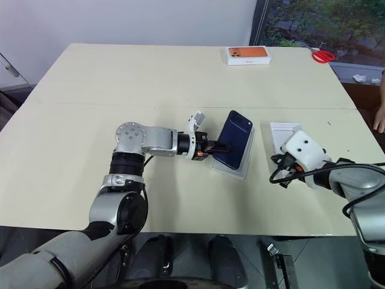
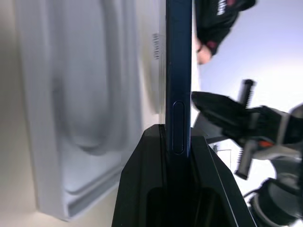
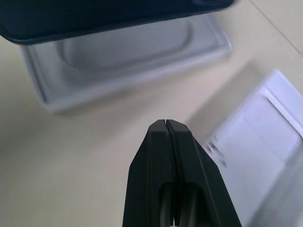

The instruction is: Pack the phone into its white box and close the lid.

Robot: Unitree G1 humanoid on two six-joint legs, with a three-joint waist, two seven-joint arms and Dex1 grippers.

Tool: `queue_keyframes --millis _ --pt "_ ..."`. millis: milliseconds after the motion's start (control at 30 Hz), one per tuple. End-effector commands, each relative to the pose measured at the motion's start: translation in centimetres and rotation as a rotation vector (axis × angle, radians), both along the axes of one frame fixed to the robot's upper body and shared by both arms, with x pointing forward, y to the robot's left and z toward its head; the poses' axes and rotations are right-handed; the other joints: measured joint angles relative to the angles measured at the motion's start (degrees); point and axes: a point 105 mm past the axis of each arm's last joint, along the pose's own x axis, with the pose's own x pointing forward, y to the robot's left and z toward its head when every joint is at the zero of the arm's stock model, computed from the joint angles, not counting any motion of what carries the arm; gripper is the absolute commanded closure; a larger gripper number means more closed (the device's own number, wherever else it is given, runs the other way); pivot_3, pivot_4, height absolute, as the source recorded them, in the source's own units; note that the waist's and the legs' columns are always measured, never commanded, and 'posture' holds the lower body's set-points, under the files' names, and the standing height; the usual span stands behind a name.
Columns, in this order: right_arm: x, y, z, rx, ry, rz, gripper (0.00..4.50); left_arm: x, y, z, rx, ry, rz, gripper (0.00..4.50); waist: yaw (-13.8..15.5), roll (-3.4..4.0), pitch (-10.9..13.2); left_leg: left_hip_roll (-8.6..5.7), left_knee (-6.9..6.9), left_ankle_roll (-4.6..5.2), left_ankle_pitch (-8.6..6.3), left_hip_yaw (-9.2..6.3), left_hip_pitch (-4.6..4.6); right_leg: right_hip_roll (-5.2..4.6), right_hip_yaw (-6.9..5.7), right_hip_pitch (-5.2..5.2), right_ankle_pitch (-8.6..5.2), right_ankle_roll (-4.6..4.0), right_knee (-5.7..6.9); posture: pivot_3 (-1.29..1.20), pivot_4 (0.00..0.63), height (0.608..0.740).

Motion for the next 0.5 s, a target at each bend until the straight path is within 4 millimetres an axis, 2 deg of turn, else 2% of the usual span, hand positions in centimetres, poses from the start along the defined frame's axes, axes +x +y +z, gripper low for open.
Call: queue_keyframes --millis 33,433,500 --pt "-0.19 -0.6 1.2 -0.017 -0.05 -0.012 4.5 0.28 -1.05 1.43 -0.033 -0.038 -0.02 4.42 0.0 0.0 0.0 0.0 0.0 0.0 0.0 0.0 0.0 0.0 0.0 0.0 0.0 0.0 0.0 0.0 0.15 0.726" --pt "-0.32 -0.13 1.28 0.01 -0.055 0.008 4.5 0.6 -1.57 0.82 -0.022 -0.019 -0.024 4.42 0.0 0.02 0.0 0.0 0.0 -0.01 0.01 -0.01 0.0 0.0 -0.01 0.0 -0.01 0.01 0.01 0.0 0.15 0.726" --pt "-0.43 0.23 1.43 0.031 -0.055 0.026 4.5 0.6 -1.62 0.82 -0.024 -0.019 -0.025 3.5 0.0 0.02 0.0 0.0 0.0 -0.01 0.01 -0.01 0.0 0.0 -0.01 0.0 -0.01 0.02 0.02 0.0 0.15 0.726"
